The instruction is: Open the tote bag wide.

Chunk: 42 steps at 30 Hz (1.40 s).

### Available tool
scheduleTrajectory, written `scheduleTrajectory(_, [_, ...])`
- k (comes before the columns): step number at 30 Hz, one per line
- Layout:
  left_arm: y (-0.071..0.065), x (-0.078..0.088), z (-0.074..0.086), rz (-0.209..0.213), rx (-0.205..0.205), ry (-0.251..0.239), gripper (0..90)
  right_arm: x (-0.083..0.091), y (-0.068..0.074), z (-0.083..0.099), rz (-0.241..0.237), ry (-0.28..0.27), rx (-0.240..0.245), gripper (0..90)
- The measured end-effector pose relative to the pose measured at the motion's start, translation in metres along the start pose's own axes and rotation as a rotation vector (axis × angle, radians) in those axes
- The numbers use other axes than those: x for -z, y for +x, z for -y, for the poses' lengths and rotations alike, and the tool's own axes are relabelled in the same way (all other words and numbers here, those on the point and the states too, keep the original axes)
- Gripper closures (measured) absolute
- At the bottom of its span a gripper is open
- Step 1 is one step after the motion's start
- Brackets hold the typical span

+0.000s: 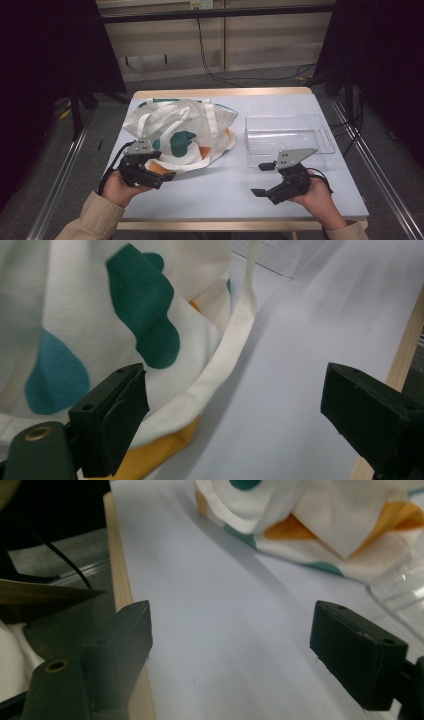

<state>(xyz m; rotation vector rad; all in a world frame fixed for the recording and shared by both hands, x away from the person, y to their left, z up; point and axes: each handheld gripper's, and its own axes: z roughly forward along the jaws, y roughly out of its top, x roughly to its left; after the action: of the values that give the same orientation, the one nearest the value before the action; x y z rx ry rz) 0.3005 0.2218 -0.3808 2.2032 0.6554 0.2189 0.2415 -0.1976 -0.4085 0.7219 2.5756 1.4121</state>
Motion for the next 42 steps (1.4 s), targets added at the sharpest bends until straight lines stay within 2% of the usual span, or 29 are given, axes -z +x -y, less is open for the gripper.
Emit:
scheduleTrajectory(1, [0.001,0.001,-0.001,0.001,0.004,-0.002,11.9,0.001,0.0,-0.008,-0.003,-0.007,0.011,16.8])
scheduleTrajectory(2, [0.001,0.002,-0.001,-0.005,0.009,-0.005,11.9,0.001,0.0,-0.008,-0.003,-0.007,0.011,16.8])
scheduleTrajectory(4, [0.003,0.006,-0.003,-0.012,-0.003,0.012,11.9,0.001,-0.001,-0.014,0.024,0.011,0.03,16.8])
scheduleTrajectory(8, [0.005,0.01,-0.007,-0.018,0.002,0.012,12.4,-0.001,-0.007,-0.023,0.008,0.008,0.008,16.9])
scheduleTrajectory(13, [0.008,0.014,-0.012,-0.028,0.007,0.006,12.7,-0.005,-0.016,-0.032,0.018,0.01,0.005,17.0])
scheduleTrajectory(16, [0.01,0.017,-0.016,-0.031,-0.006,0.014,12.8,-0.008,-0.022,-0.04,0.024,0.001,-0.008,17.1])
scheduleTrajectory(24, [0.014,0.02,-0.024,-0.026,-0.007,0.011,13.4,-0.018,-0.028,-0.059,0.028,-0.008,0.005,17.2])
scheduleTrajectory(26, [0.015,0.021,-0.026,-0.03,-0.016,0.025,13.4,-0.019,-0.029,-0.06,0.029,-0.008,0.008,17.2])
scheduleTrajectory(27, [0.015,0.02,-0.026,-0.029,-0.013,0.01,13.4,-0.02,-0.029,-0.062,0.031,-0.013,0.006,17.3])
scheduleTrajectory(34, [0.02,0.022,-0.03,-0.036,-0.012,0.025,13.6,-0.028,-0.037,-0.071,0.044,-0.002,0.009,17.6])
scheduleTrajectory(39, [0.022,0.021,-0.033,-0.03,-0.016,0.023,13.6,-0.033,-0.049,-0.077,0.056,-0.012,-0.022,17.6])
scheduleTrajectory(42, [0.024,0.021,-0.033,-0.032,-0.015,0.025,13.6,-0.035,-0.052,-0.079,0.06,-0.013,-0.02,17.6])
